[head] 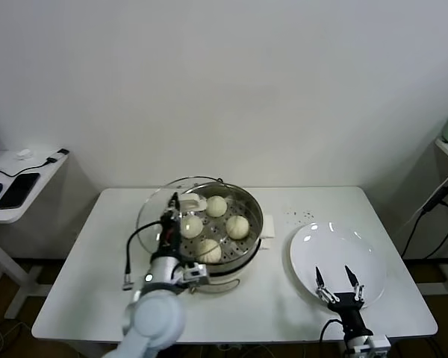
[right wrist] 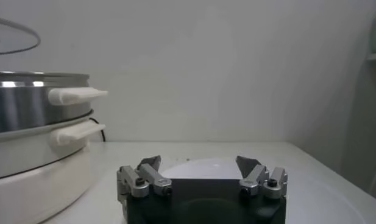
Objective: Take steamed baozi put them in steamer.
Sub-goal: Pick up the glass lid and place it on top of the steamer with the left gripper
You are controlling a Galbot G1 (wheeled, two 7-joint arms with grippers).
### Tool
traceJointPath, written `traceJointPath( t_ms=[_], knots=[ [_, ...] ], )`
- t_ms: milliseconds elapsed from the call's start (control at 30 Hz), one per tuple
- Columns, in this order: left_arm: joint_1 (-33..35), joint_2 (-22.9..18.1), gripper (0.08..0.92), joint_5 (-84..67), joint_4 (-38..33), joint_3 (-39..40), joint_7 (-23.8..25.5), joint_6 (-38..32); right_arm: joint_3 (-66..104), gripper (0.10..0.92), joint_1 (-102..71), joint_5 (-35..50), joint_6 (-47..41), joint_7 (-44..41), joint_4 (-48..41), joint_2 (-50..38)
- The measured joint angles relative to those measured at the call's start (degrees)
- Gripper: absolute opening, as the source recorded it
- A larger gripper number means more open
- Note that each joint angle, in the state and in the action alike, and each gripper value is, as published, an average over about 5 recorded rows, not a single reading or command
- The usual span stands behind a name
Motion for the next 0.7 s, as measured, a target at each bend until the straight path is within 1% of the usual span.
traceJointPath(
  t_ms=[133, 333, 467, 700],
  knots=[
    [-1.1, -3.4, 0.133, 2.9, 2.4, 3.2, 0.1, 0.9, 0.0, 0.823, -0.1, 0.3, 0.7, 0.4, -0.2, 0.1],
    [-2.0, -6.5, 0.133, 5.5, 5.8, 6.1, -0.6, 1.5, 0.2, 0.823, -0.1, 0.3, 1.6, 1.0, -0.4, 0.4],
    [-2.6, -7.6, 0.133, 6.3, 7.8, 6.8, -1.6, 1.5, 0.4, 0.823, -0.2, 0.3, 2.3, 1.3, -0.4, 0.6],
    [-3.4, -8.0, 0.133, 6.5, 10.6, 6.9, -3.5, 1.2, 0.6, 0.823, -0.3, 0.2, 2.9, 1.6, -0.6, 0.7]
  ],
)
